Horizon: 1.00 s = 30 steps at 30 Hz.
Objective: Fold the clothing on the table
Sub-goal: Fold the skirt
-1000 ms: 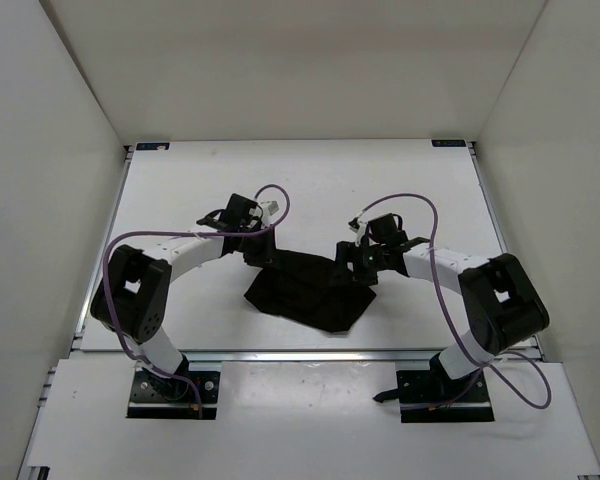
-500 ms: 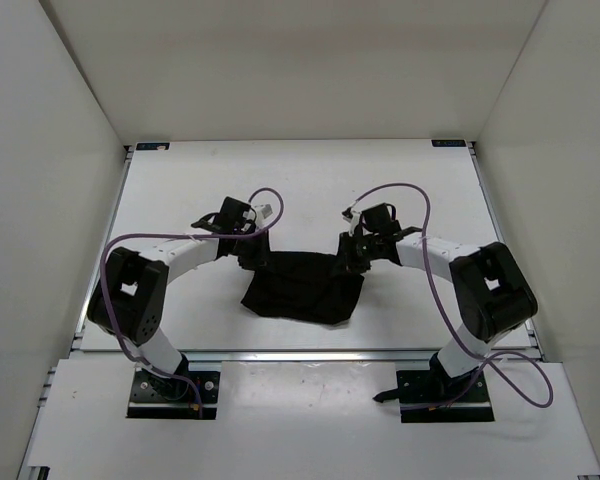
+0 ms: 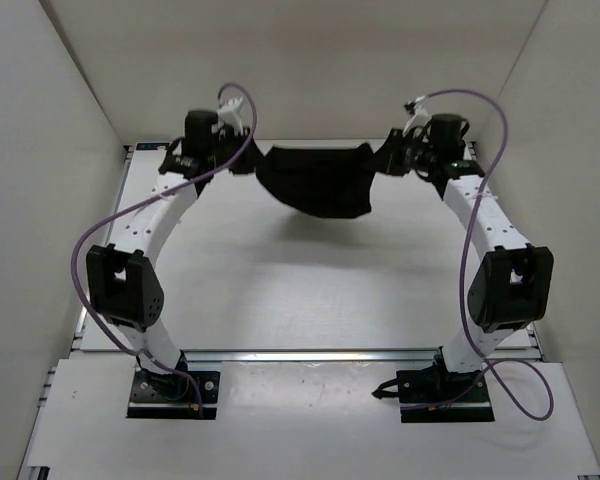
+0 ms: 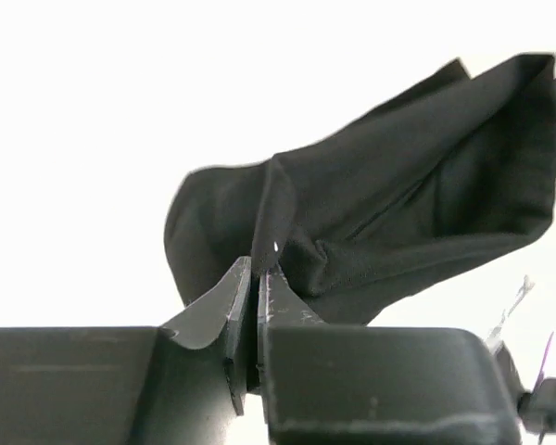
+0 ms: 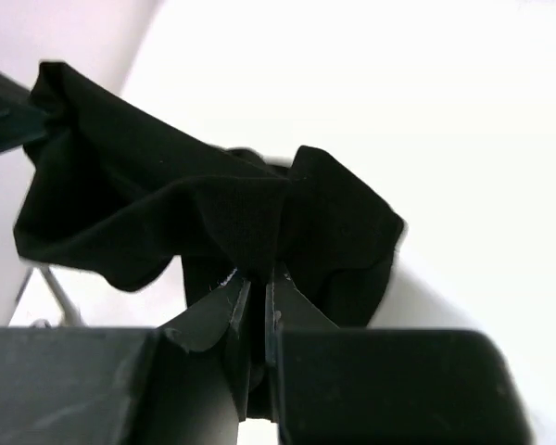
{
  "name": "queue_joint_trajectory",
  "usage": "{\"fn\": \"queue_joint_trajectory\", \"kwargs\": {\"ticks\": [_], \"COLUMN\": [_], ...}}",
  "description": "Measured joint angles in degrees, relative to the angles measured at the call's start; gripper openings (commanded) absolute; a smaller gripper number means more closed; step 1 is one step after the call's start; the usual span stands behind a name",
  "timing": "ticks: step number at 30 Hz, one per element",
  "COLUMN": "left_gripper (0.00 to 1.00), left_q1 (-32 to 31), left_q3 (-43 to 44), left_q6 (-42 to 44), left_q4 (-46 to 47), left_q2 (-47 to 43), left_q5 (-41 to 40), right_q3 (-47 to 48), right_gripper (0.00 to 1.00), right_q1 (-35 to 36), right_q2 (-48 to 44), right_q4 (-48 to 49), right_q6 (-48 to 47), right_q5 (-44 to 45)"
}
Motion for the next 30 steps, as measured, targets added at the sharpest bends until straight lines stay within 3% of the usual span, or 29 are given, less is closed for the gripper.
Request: {"fn": "queue_joint_trajectory", "kwargs": {"ticks": [3,7,16,22,27,29,30], "left_gripper": [0.0,0.0,0.0,0.0,0.0,0.0,0.0], "left_q1": [0.0,-0.59,-6.58,-11.26,-10.73,-10.25,-9.97], "left_q3": [12.44,13.38,-24.28,-40.04,-41.31,-41.31,-41.31], "left_q6": [-0.15,0.33,4.0,2.86,1.88,1.7,1.64], "left_q4": [2.03,5.7,5.95,4.63,6.51,6.69,6.73], "left_q2": [2.78,1.14,-4.28,-9.81,-13.07,-12.94,-12.85], "left_q5": [0.33,0.31,-2.01,-1.14,-0.92,-0.76,-0.68], "right_q3": [7.15,5.9,-25.55,-33.11,-32.98,-32.63,-32.3], "right_gripper": [0.01,0.03,0.15,0.15,0.3,0.52,0.57], "right_q1": [-2.69,-2.97,-0.9,2.14,5.16,6.14,6.6], "right_q2": [0.07,-1.97,-4.28,-4.5,-4.83,-4.74,-4.63], "right_q4": [2.49,5.33,0.79,-1.11,1.05,1.25,1.31], "right_q6": [0.52,-1.44,-6.58,-7.15,-7.1,-6.86,-6.8], "right_q5": [-3.21,-3.28,-0.57,-0.33,-1.33,-1.97,-2.23]}}
